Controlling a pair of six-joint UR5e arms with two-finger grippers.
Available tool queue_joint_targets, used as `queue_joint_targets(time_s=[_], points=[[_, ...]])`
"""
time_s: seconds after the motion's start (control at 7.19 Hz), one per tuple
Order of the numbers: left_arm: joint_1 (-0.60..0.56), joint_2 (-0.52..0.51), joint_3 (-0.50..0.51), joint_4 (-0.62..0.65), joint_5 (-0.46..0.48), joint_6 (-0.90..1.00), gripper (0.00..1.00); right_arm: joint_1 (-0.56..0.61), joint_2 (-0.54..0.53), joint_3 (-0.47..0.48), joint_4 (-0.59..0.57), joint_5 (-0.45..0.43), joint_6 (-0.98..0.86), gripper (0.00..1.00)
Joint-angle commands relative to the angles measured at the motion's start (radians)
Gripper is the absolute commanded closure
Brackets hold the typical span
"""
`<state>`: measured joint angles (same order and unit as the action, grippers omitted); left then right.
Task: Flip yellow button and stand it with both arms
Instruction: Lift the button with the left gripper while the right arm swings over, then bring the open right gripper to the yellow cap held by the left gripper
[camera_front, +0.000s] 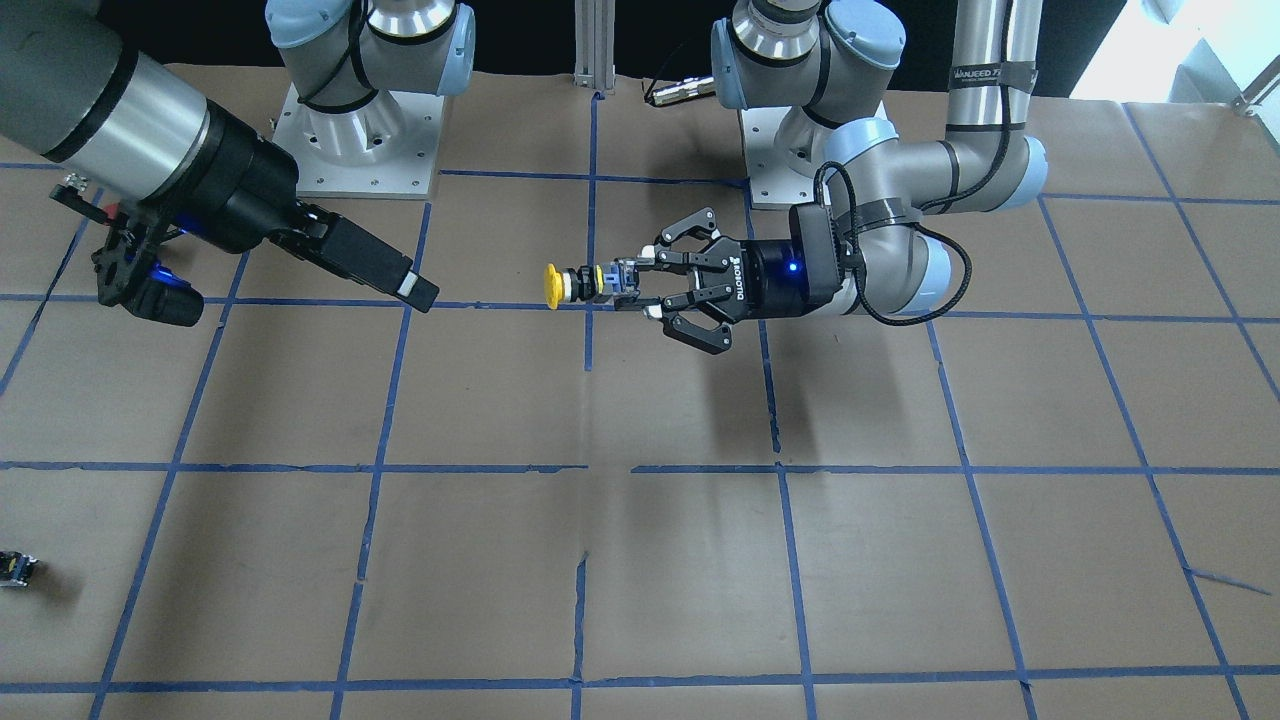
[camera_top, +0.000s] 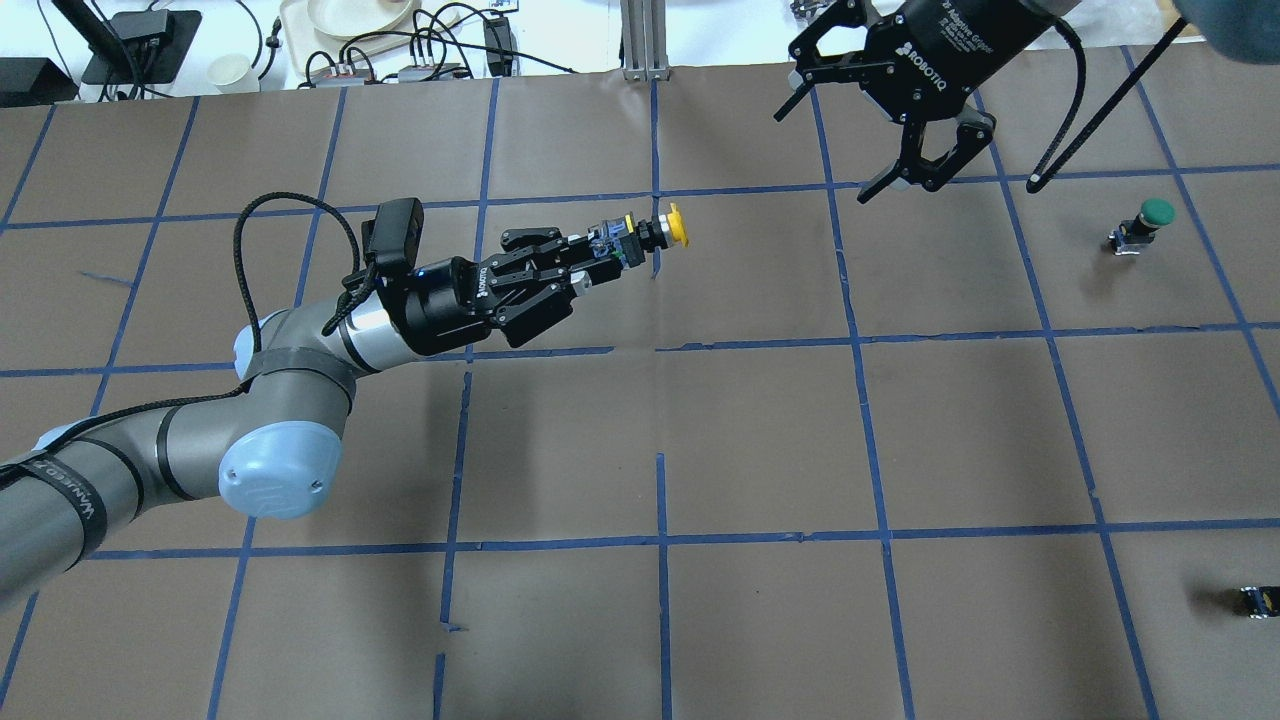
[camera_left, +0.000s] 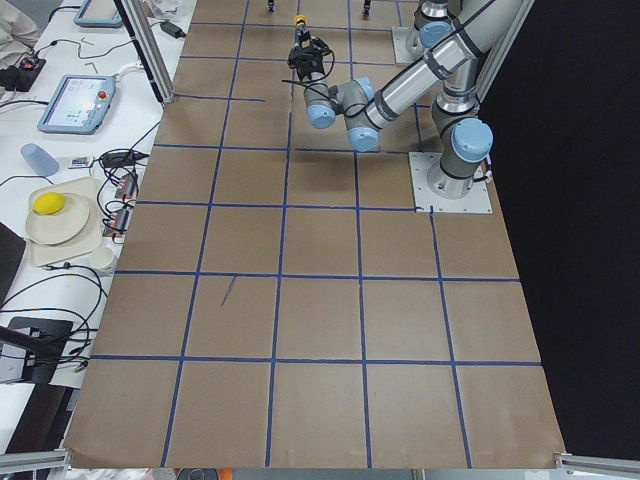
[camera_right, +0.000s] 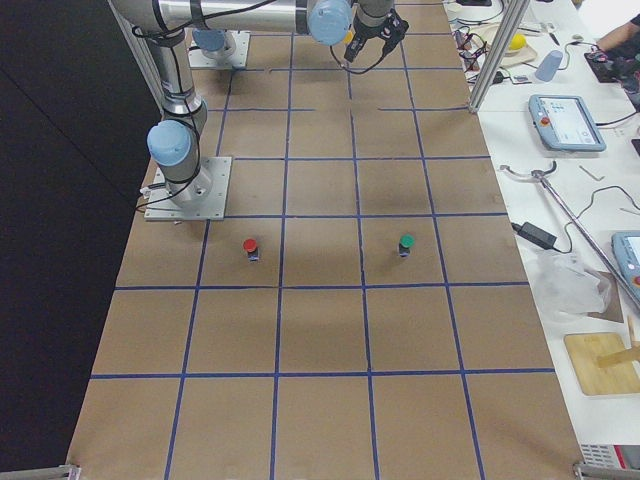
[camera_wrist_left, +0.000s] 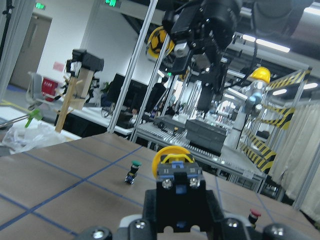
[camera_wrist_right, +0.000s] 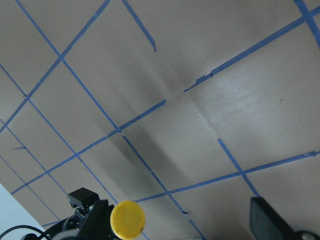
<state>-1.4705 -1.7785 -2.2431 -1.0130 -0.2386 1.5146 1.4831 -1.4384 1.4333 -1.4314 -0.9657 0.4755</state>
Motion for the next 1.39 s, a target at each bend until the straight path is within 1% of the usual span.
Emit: queue_joint_targets(time_s=[0.0,0.14,0.28,0.56,0.7,0.97,1.11,1.25], points=[[-0.042,-0.001,0.005,0.016,-0.073,-0.01,0.87,0.003,0.0,0.024,0.031,0.108,0.018,0.0],[-0.042,0.001,0.01,0.017,-0.074,-0.01,0.86,0.003,-0.002,0.029,0.032,0.164,0.069,0.0],[-0.044,0.004,0.013,0.017,-0.079,-0.01,0.86,0.009,-0.008,0.032,0.035,0.189,0.072,0.0],[-0.048,0.004,0.016,0.019,-0.076,-0.01,0.86,0.063,0.001,0.039,0.028,0.193,0.112,0.0],[-0.051,0.004,0.023,0.017,-0.079,-0.01,0.86,0.065,0.006,0.065,0.025,0.193,0.11,0.0],[-0.051,0.004,0.023,0.017,-0.079,-0.01,0.85,0.065,-0.003,0.068,0.032,0.193,0.145,0.01],[-0.051,0.004,0.023,0.017,-0.079,-0.01,0.85,0.065,-0.01,0.068,0.035,0.203,0.167,0.03],[-0.051,0.005,0.023,0.017,-0.094,-0.01,0.85,0.066,-0.01,0.068,0.035,0.223,0.172,0.11]])
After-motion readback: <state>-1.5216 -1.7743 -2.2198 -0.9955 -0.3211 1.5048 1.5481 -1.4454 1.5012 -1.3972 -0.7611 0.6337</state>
